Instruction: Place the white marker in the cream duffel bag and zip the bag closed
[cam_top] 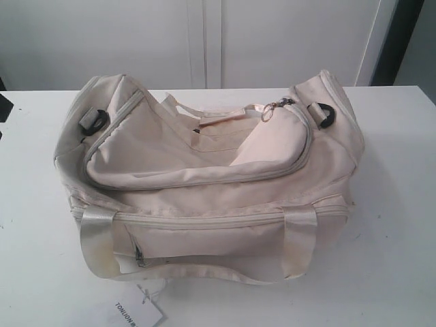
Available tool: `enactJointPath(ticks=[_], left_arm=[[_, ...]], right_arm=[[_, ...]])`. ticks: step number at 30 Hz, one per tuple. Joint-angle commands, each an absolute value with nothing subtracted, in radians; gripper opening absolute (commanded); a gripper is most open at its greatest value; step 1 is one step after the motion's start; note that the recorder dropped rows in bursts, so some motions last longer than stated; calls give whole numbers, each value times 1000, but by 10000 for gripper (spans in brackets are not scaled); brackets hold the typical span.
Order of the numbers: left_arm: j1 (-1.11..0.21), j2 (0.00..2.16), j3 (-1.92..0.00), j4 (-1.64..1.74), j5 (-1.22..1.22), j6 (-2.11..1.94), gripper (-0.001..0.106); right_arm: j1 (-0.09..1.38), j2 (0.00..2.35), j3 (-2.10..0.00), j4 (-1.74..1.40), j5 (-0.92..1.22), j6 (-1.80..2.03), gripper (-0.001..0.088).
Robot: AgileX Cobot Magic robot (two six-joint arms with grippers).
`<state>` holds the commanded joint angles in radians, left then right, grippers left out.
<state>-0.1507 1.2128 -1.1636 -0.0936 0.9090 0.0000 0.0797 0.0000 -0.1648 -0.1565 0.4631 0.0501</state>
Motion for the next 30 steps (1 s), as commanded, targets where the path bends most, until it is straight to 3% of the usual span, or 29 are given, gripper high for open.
enactJointPath(ticks=[30], left_arm=[[-151, 1213, -1164, -94, 909, 0, 0]], right_arm=[[80, 0, -18, -49, 367, 83, 0]])
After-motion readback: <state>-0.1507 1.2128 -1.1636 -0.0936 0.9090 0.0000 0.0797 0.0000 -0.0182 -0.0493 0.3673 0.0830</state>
